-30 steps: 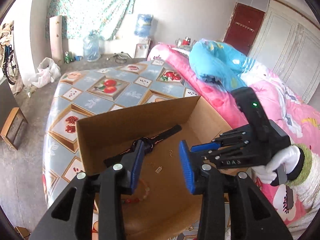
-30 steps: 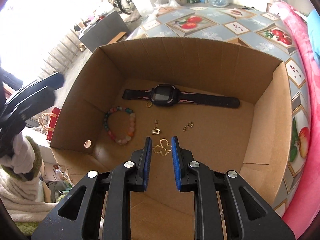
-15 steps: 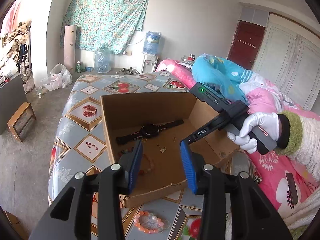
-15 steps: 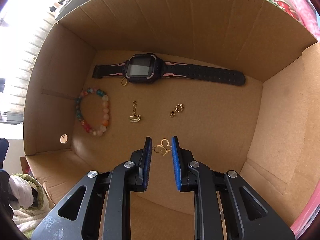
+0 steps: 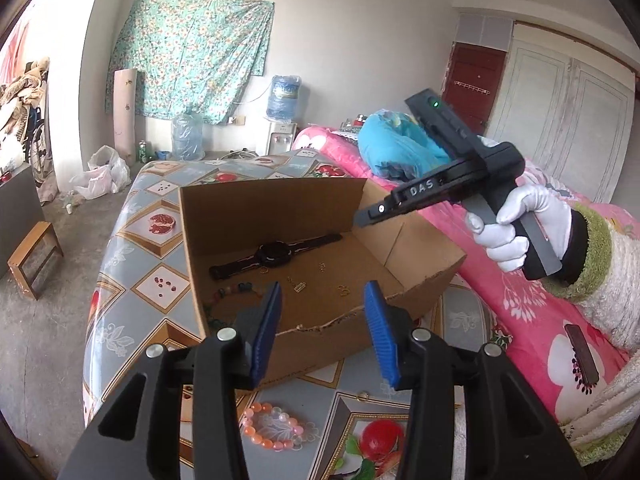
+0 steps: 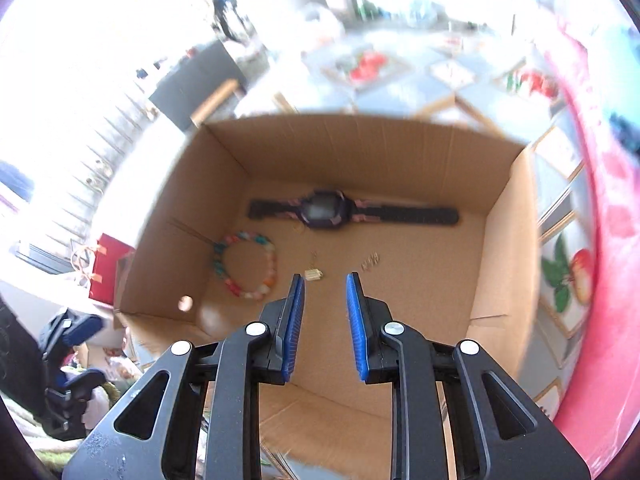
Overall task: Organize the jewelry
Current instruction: 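Withdraw both tools from the box back over the table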
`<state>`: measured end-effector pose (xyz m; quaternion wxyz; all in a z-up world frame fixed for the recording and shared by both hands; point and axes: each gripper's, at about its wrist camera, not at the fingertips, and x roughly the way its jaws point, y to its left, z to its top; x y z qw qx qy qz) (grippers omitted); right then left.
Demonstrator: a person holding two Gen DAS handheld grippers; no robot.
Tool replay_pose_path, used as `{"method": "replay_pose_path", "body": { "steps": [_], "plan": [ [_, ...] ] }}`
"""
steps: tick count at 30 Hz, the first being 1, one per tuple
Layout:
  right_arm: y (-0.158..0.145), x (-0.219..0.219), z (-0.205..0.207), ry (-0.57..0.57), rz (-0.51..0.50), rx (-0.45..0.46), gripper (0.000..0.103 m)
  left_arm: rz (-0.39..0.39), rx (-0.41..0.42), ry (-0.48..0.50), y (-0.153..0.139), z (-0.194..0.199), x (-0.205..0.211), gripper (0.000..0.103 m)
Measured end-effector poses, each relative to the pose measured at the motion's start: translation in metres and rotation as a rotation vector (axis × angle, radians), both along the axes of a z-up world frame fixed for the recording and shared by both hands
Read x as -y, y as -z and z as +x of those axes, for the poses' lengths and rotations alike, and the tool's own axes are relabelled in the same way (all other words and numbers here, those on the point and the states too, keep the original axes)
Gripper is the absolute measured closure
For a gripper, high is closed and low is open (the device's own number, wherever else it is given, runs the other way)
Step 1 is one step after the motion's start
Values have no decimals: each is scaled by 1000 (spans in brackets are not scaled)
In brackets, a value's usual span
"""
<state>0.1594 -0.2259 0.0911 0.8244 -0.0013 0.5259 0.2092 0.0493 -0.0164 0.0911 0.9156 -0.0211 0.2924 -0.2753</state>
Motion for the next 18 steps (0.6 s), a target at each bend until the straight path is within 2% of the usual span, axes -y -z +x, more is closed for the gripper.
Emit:
{"method": "replay_pose_path", "body": {
  "steps": [5,9,11,18],
  "plan": [
    [-46,9,-79,-12,55,276,81,12,23,82,8,-18,18,59],
    [-47,24,-138,-18,139,373,81,22,-21,145,22,-29,34,58],
    [-33,25,-161,-4,159,371,81,44,-46,169,33,-35,43,58],
    [47,38,-188,150,224,171,80,176,-131,165,78,-35,77,58]
  ]
}}
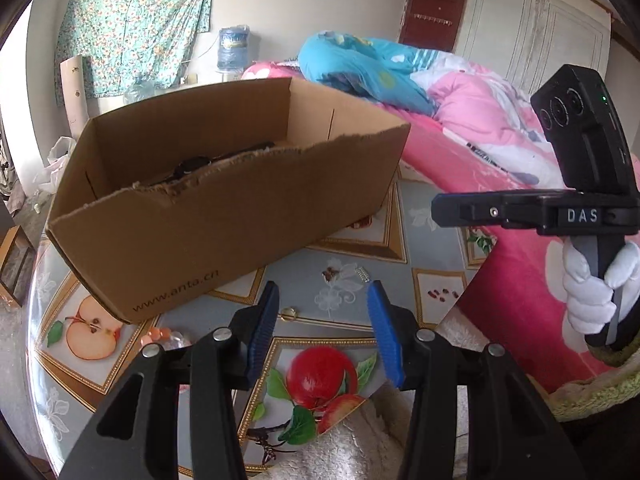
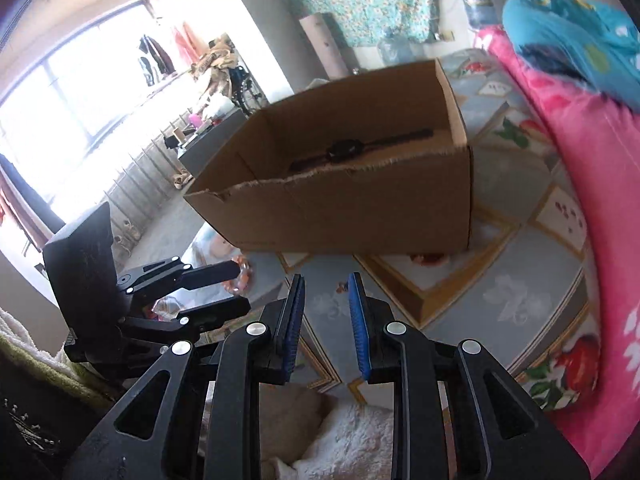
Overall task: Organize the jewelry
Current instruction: 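Withdraw both tools from the box back over the table, then lower the right tool onto the silver spring charm and close while the left tool holds the gold ring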
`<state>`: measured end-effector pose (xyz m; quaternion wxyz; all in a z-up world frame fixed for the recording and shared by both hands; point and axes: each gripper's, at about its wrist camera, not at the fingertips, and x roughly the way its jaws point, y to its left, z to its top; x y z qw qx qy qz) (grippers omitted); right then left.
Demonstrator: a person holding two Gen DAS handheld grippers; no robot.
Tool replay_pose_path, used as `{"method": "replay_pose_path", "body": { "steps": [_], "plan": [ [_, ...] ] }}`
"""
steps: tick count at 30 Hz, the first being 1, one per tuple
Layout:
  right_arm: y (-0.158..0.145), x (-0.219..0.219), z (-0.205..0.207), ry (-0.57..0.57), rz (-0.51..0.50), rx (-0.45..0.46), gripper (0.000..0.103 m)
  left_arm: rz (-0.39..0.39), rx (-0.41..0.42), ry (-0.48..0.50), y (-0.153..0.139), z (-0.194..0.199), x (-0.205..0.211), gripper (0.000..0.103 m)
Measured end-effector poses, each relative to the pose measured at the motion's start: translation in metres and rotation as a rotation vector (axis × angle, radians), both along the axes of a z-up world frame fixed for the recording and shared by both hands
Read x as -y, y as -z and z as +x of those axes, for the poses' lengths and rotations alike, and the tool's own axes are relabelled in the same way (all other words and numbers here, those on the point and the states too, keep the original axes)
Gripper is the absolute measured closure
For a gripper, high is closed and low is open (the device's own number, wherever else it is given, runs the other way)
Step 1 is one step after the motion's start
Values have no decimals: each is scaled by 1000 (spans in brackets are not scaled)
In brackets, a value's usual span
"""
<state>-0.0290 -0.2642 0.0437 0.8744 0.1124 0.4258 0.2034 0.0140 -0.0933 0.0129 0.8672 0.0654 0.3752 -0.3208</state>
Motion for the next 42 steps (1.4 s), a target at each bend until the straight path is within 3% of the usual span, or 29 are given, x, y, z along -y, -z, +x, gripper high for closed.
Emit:
{"method": "replay_pose_path", "body": {
  "steps": [4,9,17,29,42],
  "plan": [
    [25,-1,3,49,16,-44,80,58,-25,-59,19,7,9,59],
    [41,-14,-1,51,-29,-22,80,115,-28,-124,35,11,18,71],
    [54,-15,-3,50,-44,-32,80,222,9,-115,49,19,30,81],
    [61,-22,3,59,-60,-47,80,207,4,-90,51,23,31,91],
    [61,-40,12,28,-223,-9,80,179,14,-107,51,17,24,91]
  ]
}}
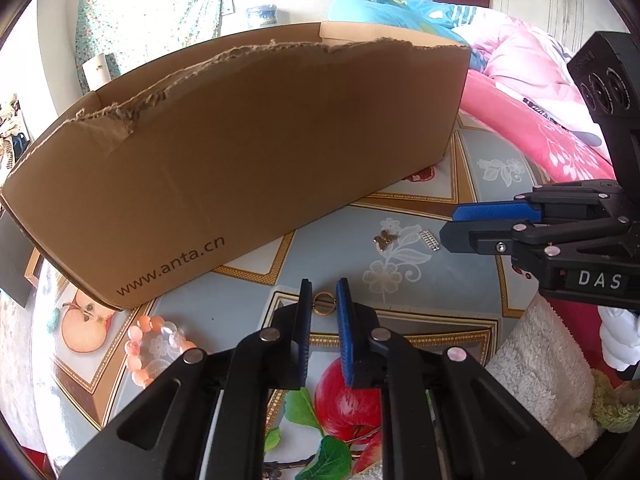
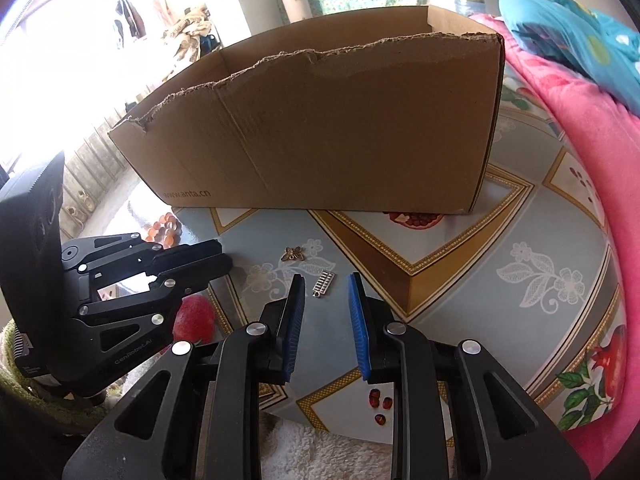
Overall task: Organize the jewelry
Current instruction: 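Lower the right tool onto the silver spring charm and close while the left tool holds the gold ring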
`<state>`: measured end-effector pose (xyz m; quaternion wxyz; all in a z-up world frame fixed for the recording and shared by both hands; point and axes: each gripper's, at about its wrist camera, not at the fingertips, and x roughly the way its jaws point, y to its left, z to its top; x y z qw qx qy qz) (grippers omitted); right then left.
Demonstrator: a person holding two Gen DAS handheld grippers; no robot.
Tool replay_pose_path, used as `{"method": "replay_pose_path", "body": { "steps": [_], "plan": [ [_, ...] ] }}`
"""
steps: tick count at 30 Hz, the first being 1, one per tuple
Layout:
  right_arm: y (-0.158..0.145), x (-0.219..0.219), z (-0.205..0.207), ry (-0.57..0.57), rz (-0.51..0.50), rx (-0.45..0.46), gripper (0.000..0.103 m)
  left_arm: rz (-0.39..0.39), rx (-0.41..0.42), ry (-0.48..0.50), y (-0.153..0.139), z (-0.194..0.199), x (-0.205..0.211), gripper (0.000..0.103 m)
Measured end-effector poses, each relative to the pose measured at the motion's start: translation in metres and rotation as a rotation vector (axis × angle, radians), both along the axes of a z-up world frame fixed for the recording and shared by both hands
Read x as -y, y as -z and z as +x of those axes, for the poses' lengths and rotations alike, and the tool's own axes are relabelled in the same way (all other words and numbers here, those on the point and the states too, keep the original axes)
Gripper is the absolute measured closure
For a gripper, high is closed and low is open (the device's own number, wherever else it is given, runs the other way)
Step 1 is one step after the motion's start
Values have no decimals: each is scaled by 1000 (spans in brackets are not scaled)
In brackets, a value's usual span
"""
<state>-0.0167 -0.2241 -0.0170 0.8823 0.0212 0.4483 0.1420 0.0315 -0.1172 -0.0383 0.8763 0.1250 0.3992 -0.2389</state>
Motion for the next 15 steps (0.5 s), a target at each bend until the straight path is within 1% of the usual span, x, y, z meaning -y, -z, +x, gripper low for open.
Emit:
{"method": "replay_pose_path", "body": {
  "steps": [3,6,8,15],
  "plan": [
    [1,-6,5,-14,-20,4,80,-7,-3,-1,0,0,-1,91],
    [4,-15,9,-23,-74,1,80,-16,-5,-7,-1,0,-3,91],
    [8,-20,11,-28,-86,-7,80,-16,-4,-9,-1,0,-3,92],
    [11,-35,12,-21,-178,-4,93,-18,3,-3,-1,0,-3,91]
  ]
}}
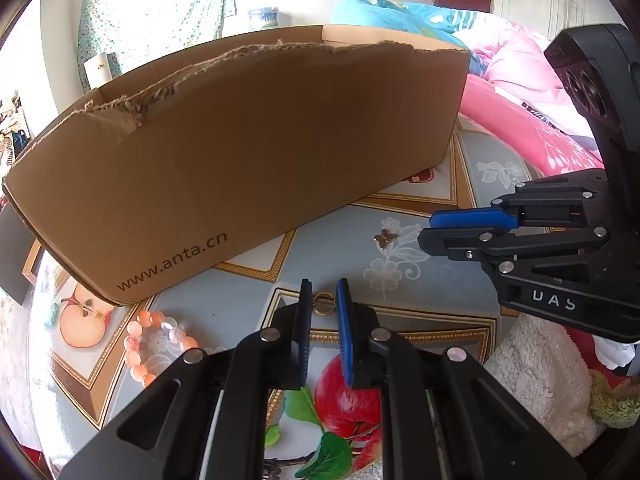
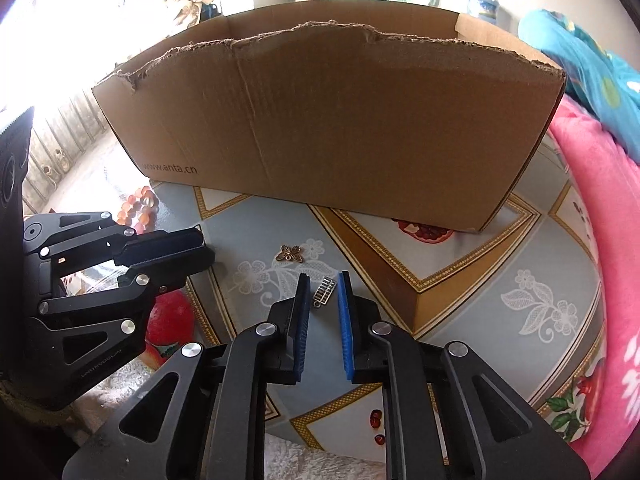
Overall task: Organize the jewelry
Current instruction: 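Lower the right tool onto the silver spring charm and close while the left tool holds the gold ring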
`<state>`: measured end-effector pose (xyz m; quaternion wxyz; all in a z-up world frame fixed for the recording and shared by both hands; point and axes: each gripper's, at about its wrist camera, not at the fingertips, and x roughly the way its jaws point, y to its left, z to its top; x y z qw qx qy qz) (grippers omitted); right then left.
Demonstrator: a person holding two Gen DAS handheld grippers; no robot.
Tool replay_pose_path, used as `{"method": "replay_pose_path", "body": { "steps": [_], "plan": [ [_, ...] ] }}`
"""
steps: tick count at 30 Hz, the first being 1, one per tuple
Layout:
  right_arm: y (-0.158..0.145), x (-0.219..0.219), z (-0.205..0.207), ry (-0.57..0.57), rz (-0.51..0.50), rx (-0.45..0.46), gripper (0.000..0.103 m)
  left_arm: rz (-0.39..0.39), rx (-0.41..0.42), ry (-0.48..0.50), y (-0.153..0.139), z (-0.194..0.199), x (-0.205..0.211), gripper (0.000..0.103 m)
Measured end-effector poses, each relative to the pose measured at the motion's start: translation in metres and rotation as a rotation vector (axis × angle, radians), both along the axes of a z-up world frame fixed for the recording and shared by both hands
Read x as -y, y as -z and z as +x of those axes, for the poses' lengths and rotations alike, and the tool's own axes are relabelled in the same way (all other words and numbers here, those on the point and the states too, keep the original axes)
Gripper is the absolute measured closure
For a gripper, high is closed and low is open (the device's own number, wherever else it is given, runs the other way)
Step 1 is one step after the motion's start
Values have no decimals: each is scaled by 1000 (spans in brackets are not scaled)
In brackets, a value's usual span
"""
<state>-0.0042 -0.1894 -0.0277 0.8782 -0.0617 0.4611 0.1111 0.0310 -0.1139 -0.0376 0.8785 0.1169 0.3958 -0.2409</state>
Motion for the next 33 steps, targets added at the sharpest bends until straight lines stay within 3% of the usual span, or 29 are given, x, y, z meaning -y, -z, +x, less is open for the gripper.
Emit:
{"method": "replay_pose_path", "body": {
  "steps": [3,13,22,33],
  "plan": [
    [1,1,1,17,5,-8,99,-1,2,2,0,0,0,92],
    [-1,10,-3,43,45,-32,103,-7,3,1,0,0,-2,92],
    [-11,20,-11,53,83,-23,100,8,14,4,0,-2,1,92],
    [-6,11,-1,-11,5,-25,95,13,16,1,0,-2,2,92]
  ]
}}
